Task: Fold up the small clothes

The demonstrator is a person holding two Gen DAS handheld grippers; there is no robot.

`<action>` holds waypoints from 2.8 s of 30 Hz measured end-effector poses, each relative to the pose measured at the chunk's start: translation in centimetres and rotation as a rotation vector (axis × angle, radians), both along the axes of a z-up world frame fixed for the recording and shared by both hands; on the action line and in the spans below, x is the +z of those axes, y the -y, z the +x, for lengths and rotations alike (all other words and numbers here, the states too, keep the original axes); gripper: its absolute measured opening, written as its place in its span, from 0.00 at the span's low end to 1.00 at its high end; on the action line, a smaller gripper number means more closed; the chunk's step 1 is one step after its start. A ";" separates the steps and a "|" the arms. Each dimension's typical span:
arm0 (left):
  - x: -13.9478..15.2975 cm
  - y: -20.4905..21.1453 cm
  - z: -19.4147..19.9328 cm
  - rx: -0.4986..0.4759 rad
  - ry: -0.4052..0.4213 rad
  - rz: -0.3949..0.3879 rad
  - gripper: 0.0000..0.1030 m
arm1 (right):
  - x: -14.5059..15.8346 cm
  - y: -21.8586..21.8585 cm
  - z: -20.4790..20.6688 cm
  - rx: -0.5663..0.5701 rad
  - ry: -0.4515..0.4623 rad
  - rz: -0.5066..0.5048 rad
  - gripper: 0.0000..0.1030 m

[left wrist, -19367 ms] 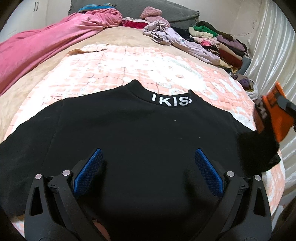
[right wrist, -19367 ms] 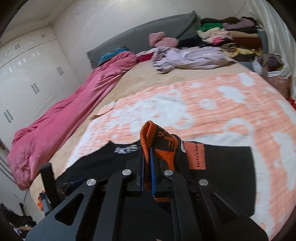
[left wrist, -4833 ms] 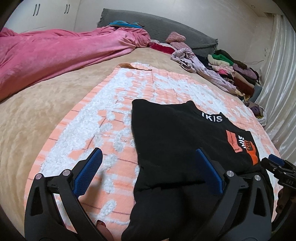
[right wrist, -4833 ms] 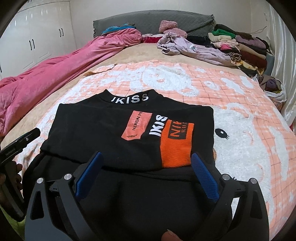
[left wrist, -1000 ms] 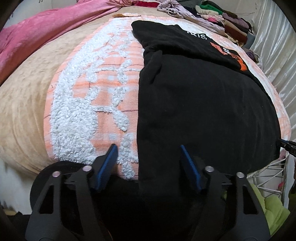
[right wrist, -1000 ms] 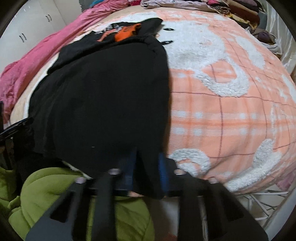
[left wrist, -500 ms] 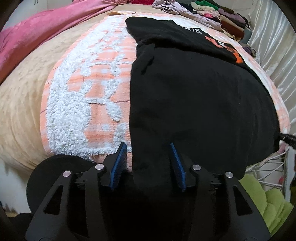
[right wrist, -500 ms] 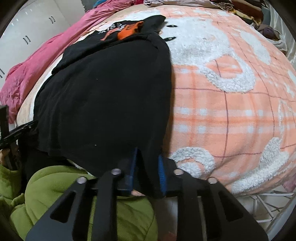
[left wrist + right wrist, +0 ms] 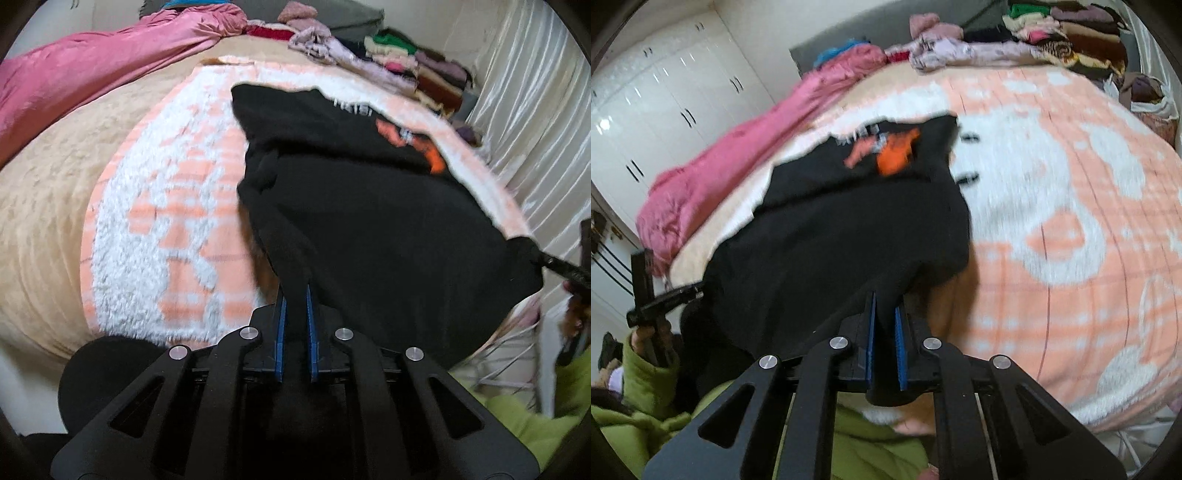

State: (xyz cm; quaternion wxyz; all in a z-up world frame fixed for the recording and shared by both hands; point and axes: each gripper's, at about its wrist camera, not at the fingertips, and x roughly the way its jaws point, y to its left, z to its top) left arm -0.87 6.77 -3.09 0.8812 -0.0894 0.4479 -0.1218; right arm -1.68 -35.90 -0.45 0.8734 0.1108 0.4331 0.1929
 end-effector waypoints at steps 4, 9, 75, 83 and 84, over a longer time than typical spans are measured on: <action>1.9 -1.2 1.6 0.047 0.039 -0.054 0.03 | 1.8 0.4 1.5 -0.022 0.066 0.033 0.08; 4.0 -1.5 4.5 0.095 0.087 -0.045 0.03 | 3.3 1.0 4.3 -0.078 0.135 0.073 0.08; 0.0 -1.0 10.8 0.111 0.066 -0.167 0.48 | -4.0 -10.3 13.7 0.055 0.049 -0.215 0.59; 1.1 0.6 11.8 0.115 0.095 -0.053 0.07 | -4.6 -11.1 13.9 0.094 0.057 -0.215 0.60; 1.2 0.6 12.0 0.115 0.095 -0.054 0.06 | -4.7 -11.1 13.9 0.095 0.056 -0.211 0.60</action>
